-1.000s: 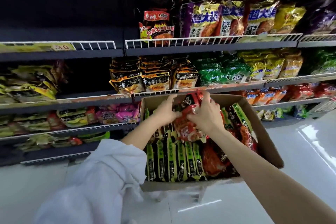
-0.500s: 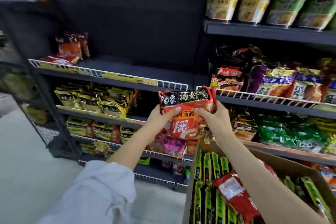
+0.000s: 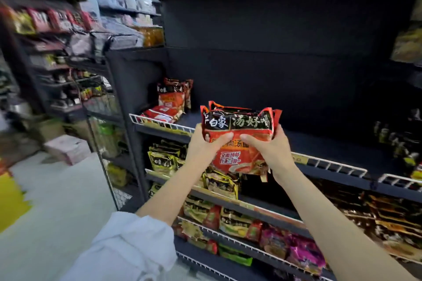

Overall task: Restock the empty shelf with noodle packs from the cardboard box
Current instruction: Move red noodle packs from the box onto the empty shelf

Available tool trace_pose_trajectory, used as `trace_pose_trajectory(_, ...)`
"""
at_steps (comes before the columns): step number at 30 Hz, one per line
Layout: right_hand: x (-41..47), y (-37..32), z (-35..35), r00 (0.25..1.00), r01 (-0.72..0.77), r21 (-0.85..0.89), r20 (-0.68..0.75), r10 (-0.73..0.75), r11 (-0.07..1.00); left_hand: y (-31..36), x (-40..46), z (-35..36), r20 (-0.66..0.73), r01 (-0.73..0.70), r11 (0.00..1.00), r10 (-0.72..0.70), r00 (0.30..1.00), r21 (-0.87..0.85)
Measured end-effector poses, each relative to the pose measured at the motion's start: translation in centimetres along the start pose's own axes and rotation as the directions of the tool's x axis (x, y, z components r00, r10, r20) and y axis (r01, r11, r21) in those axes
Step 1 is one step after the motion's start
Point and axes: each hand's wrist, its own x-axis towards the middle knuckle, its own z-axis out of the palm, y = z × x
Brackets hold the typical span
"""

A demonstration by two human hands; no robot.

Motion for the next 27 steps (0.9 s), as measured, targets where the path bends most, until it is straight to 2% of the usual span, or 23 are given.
trace_pose_trajectory(5,5.4,1.6,8.4,0.999,-0.01,0.034,-0.052,0.012,0.999,-2.1,7.3,-6.1,0.036,0.011,0.999,-0.013,0.999,0.051)
trace_pose_trajectory(9,11.2,2.8,13.7,0.999,0.011,0.044,-0.033,-0.009,0.999,-4.0,14.2,-9.6,0.052,0.022,0.998,-0.025,0.998,0.061)
trace_pose_trajectory(14,19.5,3.6,19.3,1.0,0.011,0.065,-0.021,-0.01,0.998,-5.4,23.9,-12.3,0.051,0.058,0.998,-0.058,0.997,0.006)
trace_pose_trajectory(17,24.4,4.2,21.4,0.999,0.019,0.04,-0.051,-0.017,0.999,-5.9,29.4,-12.5,0.058,0.025,1.0,-0.026,0.998,0.018)
trace_pose_trajectory(20,28.7,5.3,22.7,0.995,0.012,-0.009,-0.102,-0.013,1.0,-6.6,34.5,-12.4,0.086,-0.066,0.986,0.054,0.995,0.154)
trace_pose_trajectory(23,32.5,6.9,23.0,0.986,-0.017,-0.073,-0.166,0.005,0.997,-7.6,39.3,-12.5,0.146,-0.212,0.897,0.167,0.975,0.389)
trace_pose_trajectory(25,34.5,7.7,22.9,0.977,-0.037,-0.113,-0.214,0.012,0.993,-8.3,42.2,-12.8,0.207,-0.283,0.734,0.195,0.959,0.618)
trace_pose_trajectory(27,36.2,8.5,22.8,0.971,-0.048,-0.111,-0.239,0.02,0.993,-9.2,44.8,-13.4,0.274,-0.333,0.559,0.19,0.943,0.759)
